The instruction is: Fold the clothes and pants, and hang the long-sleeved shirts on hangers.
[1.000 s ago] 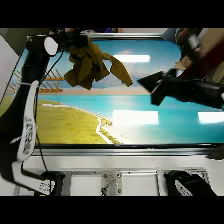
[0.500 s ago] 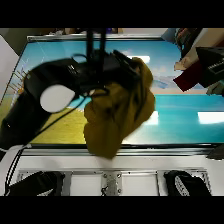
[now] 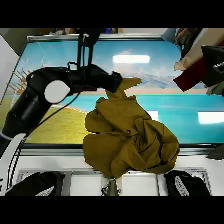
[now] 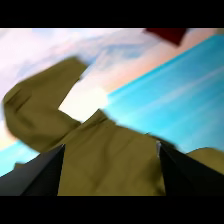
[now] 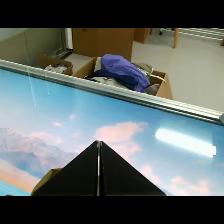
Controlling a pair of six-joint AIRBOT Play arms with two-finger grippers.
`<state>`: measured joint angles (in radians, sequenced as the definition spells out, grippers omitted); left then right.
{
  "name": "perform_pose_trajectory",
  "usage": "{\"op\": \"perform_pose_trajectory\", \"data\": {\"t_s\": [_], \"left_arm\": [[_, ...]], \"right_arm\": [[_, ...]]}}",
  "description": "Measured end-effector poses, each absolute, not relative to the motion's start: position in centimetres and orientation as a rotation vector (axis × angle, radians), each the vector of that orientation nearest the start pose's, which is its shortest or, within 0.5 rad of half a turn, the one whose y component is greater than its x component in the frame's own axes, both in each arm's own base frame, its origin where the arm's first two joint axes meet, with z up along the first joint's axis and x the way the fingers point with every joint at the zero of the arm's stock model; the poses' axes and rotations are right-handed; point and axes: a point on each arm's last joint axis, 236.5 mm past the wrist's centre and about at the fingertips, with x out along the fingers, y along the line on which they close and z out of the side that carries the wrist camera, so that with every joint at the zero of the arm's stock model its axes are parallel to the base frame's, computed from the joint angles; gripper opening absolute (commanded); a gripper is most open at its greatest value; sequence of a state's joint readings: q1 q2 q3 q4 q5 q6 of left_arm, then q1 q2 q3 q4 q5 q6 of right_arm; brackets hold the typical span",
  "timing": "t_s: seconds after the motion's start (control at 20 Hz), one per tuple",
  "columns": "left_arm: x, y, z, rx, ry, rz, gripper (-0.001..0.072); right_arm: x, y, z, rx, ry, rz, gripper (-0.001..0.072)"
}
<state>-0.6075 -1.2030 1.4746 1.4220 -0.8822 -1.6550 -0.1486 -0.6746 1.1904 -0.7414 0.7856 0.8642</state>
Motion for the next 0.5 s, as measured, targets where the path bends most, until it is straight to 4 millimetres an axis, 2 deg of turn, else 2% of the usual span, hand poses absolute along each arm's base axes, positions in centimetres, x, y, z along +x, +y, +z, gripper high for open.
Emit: {"op": "perform_pose_trajectory", "data": {"t_s": [0.15,0.25,0.35,0.5], "left_arm": [[41.3,-24.6,15.5,-0.035,0.835,-0.493,0.0623],[43.2,-22.3,11.0,-0.064,0.95,-0.422,0.0623],[44.3,-21.4,6.3,-0.122,1.071,-0.384,0.0624],[44.2,-21.7,-0.8,-0.184,1.253,-0.378,0.0623]], "right_arm": [[33.3,8.1,35.4,-0.028,0.102,0.433,0.0019],[33.1,8.5,34.7,-0.031,0.132,0.455,0.002],[33.1,8.8,34.0,-0.033,0.16,0.474,0.0019],[33.1,9.2,33.0,-0.031,0.197,0.496,0.0019]]}}
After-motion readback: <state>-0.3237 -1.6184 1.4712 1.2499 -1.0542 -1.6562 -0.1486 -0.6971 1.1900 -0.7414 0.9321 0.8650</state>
